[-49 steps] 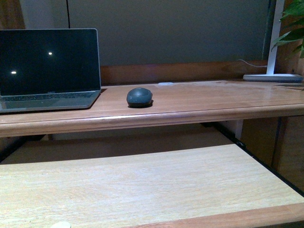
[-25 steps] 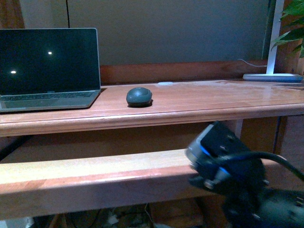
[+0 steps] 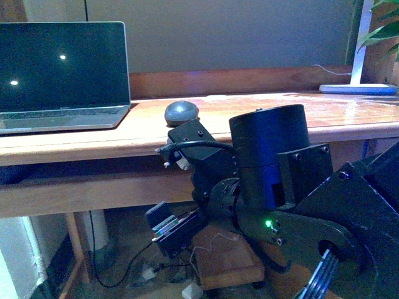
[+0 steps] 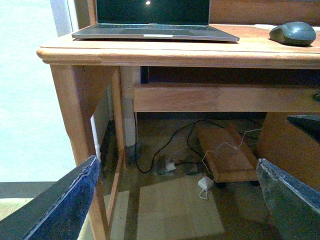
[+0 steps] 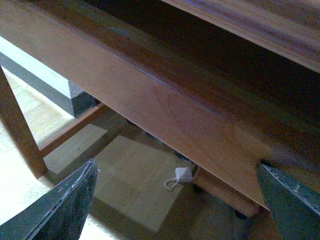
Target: Place mouse
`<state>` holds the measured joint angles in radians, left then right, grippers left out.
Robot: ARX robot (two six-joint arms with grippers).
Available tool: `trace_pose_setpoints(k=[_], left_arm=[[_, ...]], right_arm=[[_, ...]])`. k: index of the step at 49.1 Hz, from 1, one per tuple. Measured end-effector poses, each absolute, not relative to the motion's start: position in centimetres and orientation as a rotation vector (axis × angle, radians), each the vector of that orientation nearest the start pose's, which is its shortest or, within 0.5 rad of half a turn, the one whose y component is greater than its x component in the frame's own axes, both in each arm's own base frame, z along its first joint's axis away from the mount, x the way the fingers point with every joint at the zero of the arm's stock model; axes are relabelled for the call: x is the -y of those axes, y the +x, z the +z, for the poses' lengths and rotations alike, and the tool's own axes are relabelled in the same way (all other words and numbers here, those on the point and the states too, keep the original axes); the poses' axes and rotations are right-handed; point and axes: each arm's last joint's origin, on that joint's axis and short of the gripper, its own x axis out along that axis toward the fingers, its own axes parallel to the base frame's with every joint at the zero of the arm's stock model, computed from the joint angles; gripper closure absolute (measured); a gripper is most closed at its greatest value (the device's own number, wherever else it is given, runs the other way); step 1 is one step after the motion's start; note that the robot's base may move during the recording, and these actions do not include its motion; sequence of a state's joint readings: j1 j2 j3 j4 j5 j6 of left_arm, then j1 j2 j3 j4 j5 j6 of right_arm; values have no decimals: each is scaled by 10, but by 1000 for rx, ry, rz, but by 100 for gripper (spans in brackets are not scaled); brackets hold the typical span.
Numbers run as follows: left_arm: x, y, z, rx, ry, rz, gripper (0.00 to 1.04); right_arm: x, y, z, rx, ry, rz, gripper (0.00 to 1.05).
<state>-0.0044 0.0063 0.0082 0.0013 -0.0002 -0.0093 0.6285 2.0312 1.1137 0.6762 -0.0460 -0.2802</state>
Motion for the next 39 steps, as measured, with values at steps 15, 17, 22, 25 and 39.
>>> trace_pose_setpoints(k=[15,17,22,25,39], left_arm=[[0,98,166,3,-9,-4,8],[0,98,166,3,-9,-4,8],[0,98,166,3,-9,-4,8],[0,98,166,3,-9,-4,8],[0,98,166,3,-9,-4,8]], right_arm=[[-213,342,178,-152,-237,633,7],[-200,338,185,-149,-204,608,7],[-161,318,207,-139,-92,532,7],[-140,302,215,-144,-30,505,7],[-39,181,197,-322,242,450,7]])
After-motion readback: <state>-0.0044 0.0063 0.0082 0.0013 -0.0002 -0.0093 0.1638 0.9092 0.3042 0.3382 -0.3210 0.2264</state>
